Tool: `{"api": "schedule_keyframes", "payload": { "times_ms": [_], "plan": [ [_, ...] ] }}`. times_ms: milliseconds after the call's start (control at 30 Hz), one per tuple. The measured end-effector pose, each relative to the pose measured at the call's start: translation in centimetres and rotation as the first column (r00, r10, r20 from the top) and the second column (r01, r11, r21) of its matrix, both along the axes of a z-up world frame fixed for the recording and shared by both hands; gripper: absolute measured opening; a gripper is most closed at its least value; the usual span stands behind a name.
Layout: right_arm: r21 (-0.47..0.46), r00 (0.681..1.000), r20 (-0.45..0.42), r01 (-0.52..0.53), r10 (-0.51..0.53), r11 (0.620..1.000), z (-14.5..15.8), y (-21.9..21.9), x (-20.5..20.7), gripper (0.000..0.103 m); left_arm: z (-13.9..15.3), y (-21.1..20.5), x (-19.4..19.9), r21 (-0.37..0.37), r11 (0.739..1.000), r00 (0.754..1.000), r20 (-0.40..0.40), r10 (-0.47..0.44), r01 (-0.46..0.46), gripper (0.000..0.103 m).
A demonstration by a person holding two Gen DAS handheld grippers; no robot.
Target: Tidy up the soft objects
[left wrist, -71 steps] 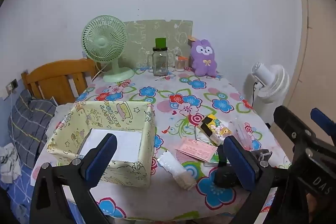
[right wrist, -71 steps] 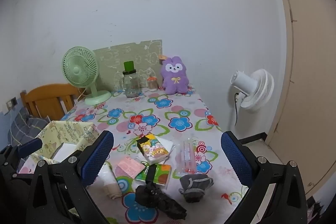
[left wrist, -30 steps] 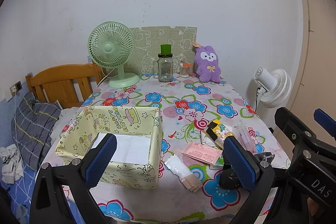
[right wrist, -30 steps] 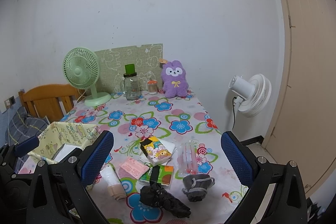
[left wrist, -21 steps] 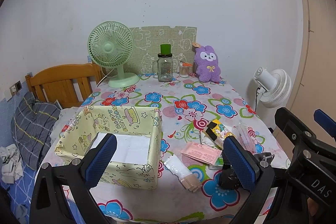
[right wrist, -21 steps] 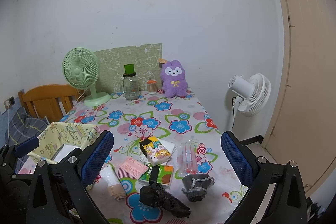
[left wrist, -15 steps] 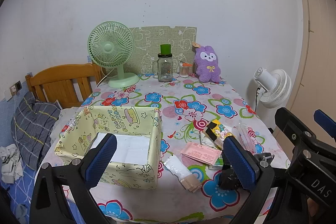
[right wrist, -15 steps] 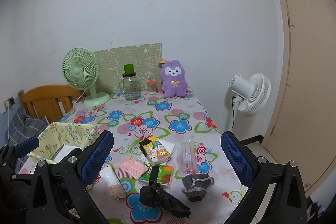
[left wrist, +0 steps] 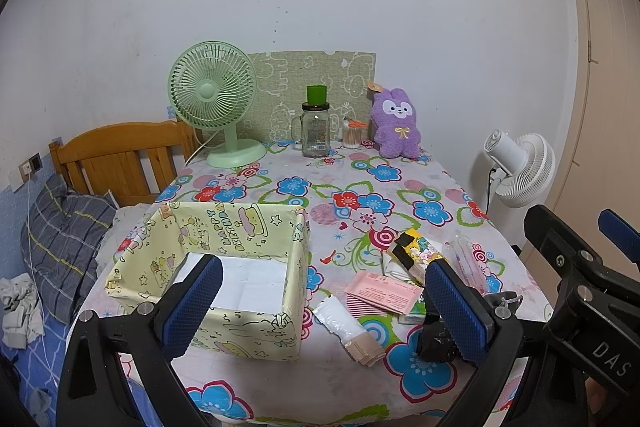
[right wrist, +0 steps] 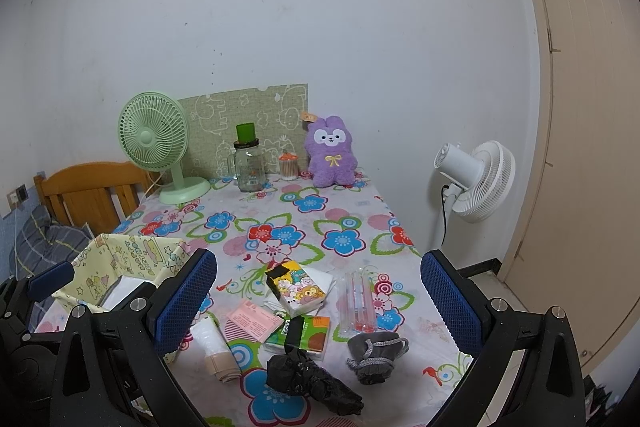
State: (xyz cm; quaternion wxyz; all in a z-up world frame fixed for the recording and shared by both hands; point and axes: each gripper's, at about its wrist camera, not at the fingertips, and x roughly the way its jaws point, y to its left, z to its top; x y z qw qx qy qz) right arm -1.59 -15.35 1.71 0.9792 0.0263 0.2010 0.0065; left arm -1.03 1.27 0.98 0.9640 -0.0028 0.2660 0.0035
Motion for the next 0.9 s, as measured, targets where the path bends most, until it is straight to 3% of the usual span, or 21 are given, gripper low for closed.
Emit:
{"api": "schedule_keyframes", "payload": {
  "times_ms": [900],
  "plan": [
    [-0.023,1.0,0.004,0.005,-0.005,1.0,-0.3,-0.2,-0.11,0.101,-0.73,-0.71,0.28,-0.019,1.0,1.0,-0.013,-0.013,0.013,0.101]
  ]
}}
